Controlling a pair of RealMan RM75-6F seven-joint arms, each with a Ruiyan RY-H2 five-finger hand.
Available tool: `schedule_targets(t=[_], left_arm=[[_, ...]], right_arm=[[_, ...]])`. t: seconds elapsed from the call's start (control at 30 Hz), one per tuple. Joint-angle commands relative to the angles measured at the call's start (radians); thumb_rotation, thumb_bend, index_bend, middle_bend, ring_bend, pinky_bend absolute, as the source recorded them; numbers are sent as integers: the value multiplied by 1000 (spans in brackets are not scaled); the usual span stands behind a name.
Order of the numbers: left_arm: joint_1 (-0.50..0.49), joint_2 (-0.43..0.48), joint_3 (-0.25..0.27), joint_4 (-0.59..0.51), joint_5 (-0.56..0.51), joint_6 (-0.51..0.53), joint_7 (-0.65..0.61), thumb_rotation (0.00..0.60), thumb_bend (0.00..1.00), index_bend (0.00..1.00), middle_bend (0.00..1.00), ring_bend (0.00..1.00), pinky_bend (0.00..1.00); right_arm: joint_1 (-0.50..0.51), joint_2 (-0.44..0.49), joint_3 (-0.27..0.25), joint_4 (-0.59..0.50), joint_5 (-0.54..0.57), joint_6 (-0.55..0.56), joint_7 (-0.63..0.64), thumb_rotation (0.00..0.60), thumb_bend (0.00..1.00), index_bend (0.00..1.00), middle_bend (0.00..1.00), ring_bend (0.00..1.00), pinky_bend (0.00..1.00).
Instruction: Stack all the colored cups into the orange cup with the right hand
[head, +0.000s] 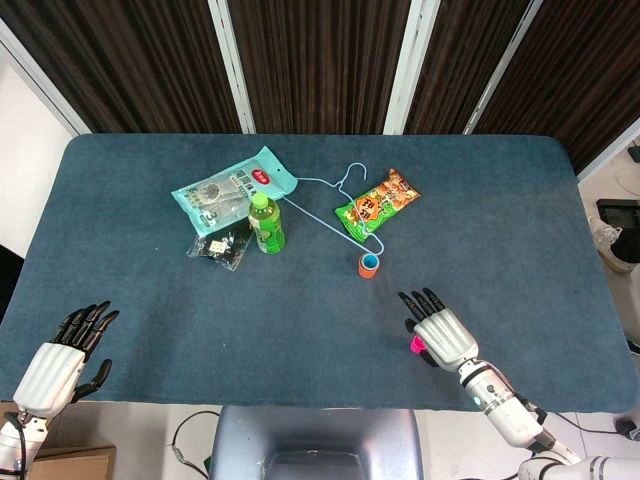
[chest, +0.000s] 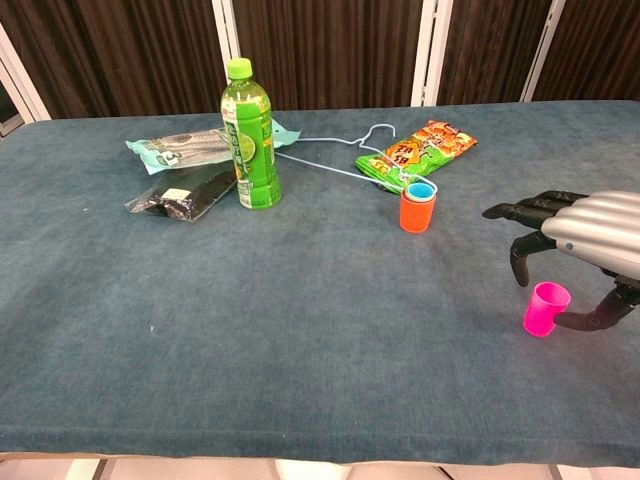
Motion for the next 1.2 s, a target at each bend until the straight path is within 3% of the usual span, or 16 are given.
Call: schedule_targets(t=[0.03, 0.2, 0.33, 0.47, 0.6, 0.7, 0.87, 1.2], left_arm=[[0, 0, 0, 1, 0, 0, 1, 600, 473, 0, 0, 1, 109], [0, -1, 0, 0, -1, -1, 3, 600, 472, 0, 0, 1, 109], [-1, -2, 0, 0, -3, -5, 6, 600, 472, 0, 0, 1, 109], [-3, -5, 0, 0, -5, -11, 13, 600, 472, 0, 0, 1, 109], [-6, -8, -2, 0, -8, -17, 20, 600, 472, 0, 0, 1, 109], [-6, -9, -4, 0, -13, -19, 21, 600, 473, 0, 0, 1, 109], [-6, -5, -5, 1, -16, -18, 15, 600, 473, 0, 0, 1, 109], [-4, 0, -6, 1, -16, -10, 2, 600, 473, 0, 0, 1, 109]], right_arm=[[-2, -2, 1, 2, 5, -6, -9, 600, 418, 612, 7, 0, 0], [-10, -5, 19, -1, -1, 7, 7, 600, 492, 654, 31, 0, 0], [-12, -15, 73, -11, -16, 54, 69, 600, 509, 680, 54, 0, 0], [29, -42, 186, -4, 23, 74, 95, 600, 516, 685, 59, 0, 0], [114, -123, 328, 75, 118, 71, 35, 600, 529, 687, 62, 0, 0], [175, -187, 393, 150, 203, 46, -14, 600, 529, 688, 69, 0, 0], [235, -261, 412, 242, 301, 7, -90, 600, 529, 688, 76, 0, 0], [276, -354, 391, 366, 345, -33, -73, 600, 529, 690, 76, 0, 0]])
